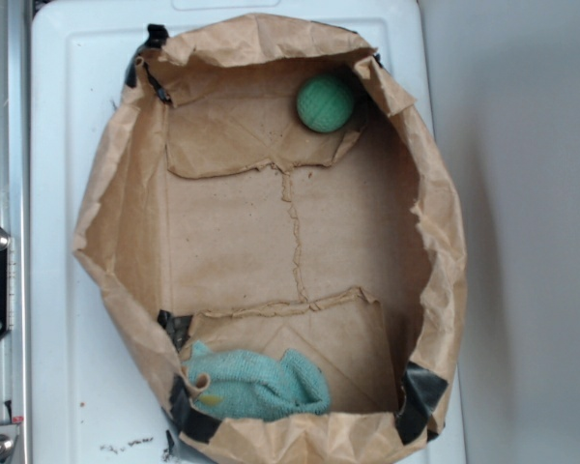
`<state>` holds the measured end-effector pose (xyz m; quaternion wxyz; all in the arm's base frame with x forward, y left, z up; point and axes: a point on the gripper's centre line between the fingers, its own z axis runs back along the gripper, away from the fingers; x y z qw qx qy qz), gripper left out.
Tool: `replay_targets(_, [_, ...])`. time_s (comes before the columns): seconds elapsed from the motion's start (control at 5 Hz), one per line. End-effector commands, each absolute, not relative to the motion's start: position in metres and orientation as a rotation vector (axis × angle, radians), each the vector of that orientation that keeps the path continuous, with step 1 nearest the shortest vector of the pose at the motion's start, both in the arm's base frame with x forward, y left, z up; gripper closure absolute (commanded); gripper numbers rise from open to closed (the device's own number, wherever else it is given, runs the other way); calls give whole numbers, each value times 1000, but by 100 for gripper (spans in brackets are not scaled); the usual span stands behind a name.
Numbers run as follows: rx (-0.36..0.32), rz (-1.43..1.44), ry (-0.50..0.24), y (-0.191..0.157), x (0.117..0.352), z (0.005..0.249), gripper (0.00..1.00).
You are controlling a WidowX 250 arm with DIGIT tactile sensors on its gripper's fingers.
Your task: Grab the green ball.
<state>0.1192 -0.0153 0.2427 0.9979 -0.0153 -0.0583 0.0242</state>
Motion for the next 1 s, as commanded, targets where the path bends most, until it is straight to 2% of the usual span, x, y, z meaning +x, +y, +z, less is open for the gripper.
replay_targets(0.0, [-31, 48, -117, -15, 119, 243, 0])
replay_targets(0.2, [-90, 161, -206, -12, 158, 235, 0])
replay_targets(0.4, [-145, 285, -303, 5, 187, 220, 0])
replay_targets(0.6, [-169, 393, -400, 22, 206, 206, 0])
replay_targets(0.8, [-155, 434, -444, 30, 219, 191, 0])
